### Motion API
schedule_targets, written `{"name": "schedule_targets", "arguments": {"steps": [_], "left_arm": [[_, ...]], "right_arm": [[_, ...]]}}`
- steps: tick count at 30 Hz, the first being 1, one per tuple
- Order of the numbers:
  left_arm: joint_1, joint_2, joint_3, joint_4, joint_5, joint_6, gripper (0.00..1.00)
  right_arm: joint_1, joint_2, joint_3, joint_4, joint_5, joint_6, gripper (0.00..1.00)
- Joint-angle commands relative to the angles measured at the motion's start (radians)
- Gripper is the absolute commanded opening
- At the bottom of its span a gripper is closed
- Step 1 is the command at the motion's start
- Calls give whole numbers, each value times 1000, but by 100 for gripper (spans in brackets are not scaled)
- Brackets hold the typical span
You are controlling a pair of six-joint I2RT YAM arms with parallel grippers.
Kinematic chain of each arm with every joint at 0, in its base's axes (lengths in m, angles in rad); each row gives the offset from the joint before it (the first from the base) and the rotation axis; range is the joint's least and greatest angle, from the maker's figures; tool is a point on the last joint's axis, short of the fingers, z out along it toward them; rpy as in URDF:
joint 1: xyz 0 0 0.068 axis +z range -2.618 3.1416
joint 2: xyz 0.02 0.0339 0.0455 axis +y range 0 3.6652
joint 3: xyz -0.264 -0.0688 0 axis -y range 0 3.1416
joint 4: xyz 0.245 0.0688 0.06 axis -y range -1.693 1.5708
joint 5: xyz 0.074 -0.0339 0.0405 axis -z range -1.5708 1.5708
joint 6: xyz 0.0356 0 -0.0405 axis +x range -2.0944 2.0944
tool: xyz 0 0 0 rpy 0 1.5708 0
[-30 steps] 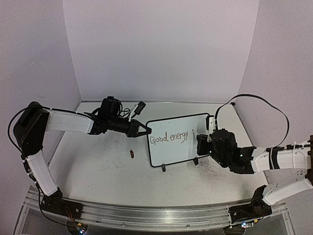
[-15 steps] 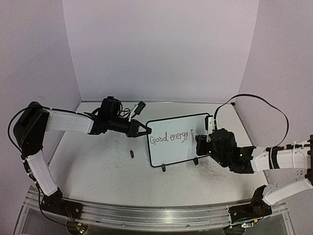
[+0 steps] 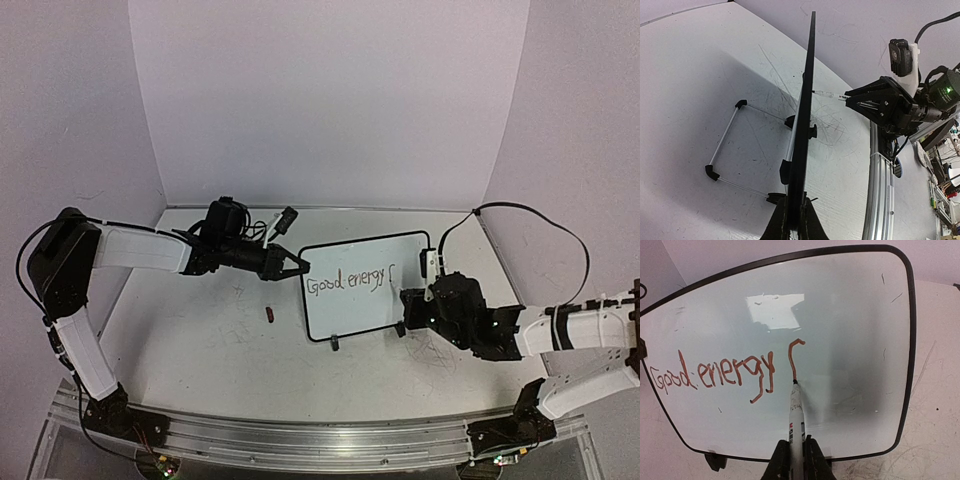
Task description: Write a sentence on the whiteboard
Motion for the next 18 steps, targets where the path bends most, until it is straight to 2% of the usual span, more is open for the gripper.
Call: {"name": "schedule_targets", "arguments": {"steps": [1, 12, 18], "left_arm": [[-5, -14, -7, -44, -45, 30, 0], [-5, -14, -7, -44, -47, 30, 0], [-5, -16, -8, -43, -46, 30, 0]], "right_arm": [[-2, -1, -23, -40, -20, 25, 0], [-1, -126, 1, -22, -18, -4, 0], [-1, -74, 35, 0, -16, -19, 0]]}}
